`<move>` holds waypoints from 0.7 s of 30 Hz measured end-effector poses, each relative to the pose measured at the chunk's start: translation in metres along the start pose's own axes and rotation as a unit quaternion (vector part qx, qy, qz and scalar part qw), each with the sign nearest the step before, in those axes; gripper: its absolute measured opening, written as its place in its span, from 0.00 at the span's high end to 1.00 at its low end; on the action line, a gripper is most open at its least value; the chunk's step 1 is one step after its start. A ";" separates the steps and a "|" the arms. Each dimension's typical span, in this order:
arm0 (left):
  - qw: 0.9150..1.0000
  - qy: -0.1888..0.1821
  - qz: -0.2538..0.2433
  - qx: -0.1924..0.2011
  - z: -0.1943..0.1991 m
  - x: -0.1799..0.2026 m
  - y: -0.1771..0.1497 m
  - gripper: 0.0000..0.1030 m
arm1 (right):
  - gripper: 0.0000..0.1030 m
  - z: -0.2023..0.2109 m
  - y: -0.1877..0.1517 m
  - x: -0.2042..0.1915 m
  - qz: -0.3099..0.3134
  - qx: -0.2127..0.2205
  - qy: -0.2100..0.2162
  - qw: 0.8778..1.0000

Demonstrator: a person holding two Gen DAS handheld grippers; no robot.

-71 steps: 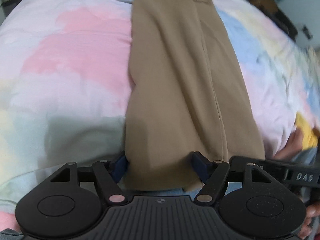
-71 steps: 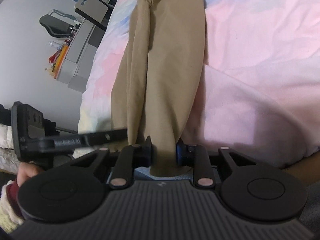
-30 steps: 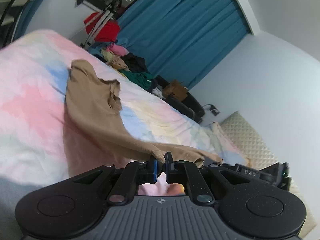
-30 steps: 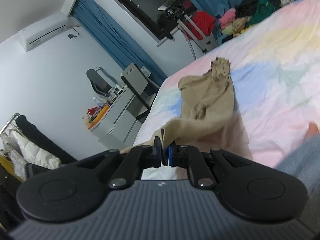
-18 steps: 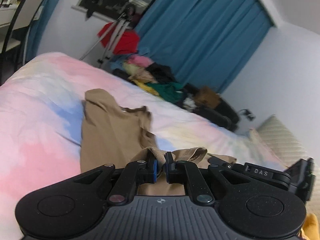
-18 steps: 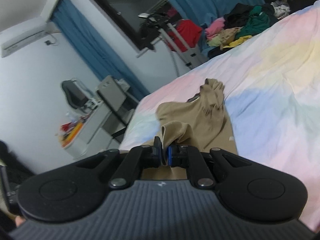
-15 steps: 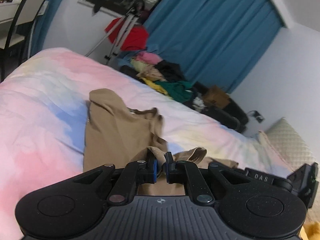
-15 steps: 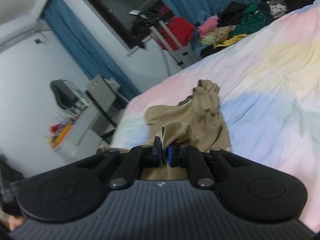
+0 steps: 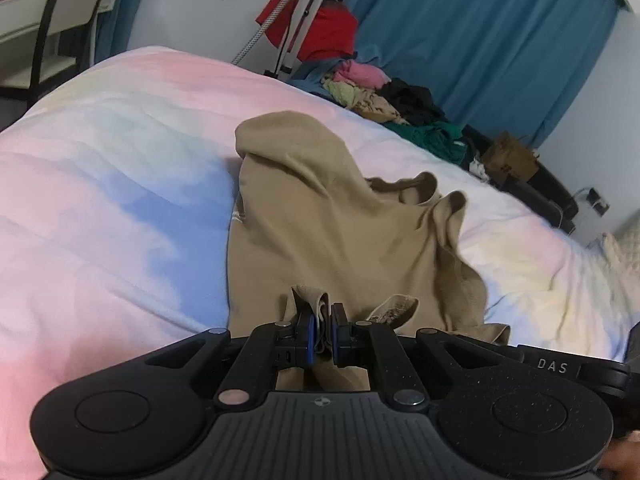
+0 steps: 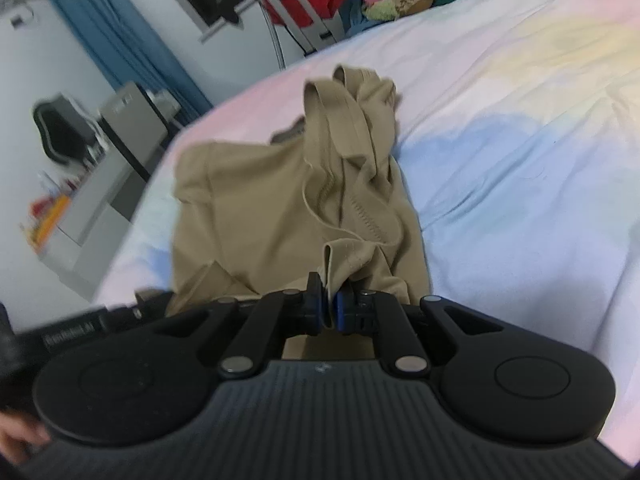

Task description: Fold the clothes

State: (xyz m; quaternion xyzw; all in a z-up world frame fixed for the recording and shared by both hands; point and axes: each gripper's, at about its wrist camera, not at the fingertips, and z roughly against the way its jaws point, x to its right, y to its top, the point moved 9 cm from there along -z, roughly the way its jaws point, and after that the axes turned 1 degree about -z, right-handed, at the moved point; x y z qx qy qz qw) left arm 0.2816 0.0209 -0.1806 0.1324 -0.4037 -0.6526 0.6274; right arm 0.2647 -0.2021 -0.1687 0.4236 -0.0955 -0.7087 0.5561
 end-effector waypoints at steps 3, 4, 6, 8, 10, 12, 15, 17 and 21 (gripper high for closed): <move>1.000 0.009 -0.014 -0.002 -0.010 -0.003 -0.003 0.90 | 0.89 -0.003 -0.004 -0.004 0.025 0.004 -0.013 1.000; 1.000 0.011 -0.017 0.000 -0.006 -0.002 -0.003 0.90 | 0.89 -0.002 -0.004 -0.005 0.030 0.007 -0.015 0.999; 1.000 0.015 -0.027 0.005 0.000 0.003 -0.003 0.85 | 0.88 0.001 -0.005 -0.008 0.042 0.013 -0.020 0.999; 0.999 0.019 -0.038 0.009 0.011 0.008 -0.005 0.72 | 0.84 0.008 -0.005 -0.012 0.051 0.021 -0.022 0.998; 0.998 0.020 -0.049 0.015 0.023 0.015 -0.008 0.65 | 0.71 0.018 -0.002 -0.017 0.054 0.032 -0.019 0.998; 0.998 0.015 -0.056 0.024 0.037 0.022 -0.009 0.62 | 0.40 0.033 0.005 -0.026 0.058 0.058 -0.009 0.997; 0.996 0.013 -0.074 0.043 0.060 0.032 -0.009 0.52 | 0.14 0.068 0.013 -0.042 0.083 0.115 0.001 0.990; 0.994 0.017 -0.087 0.062 0.078 0.039 -0.011 0.40 | 0.14 0.087 0.013 -0.049 0.100 0.134 -0.003 0.986; 0.990 0.019 -0.101 0.093 0.111 0.048 -0.017 0.21 | 0.14 0.123 0.006 -0.050 0.101 0.160 -0.005 0.982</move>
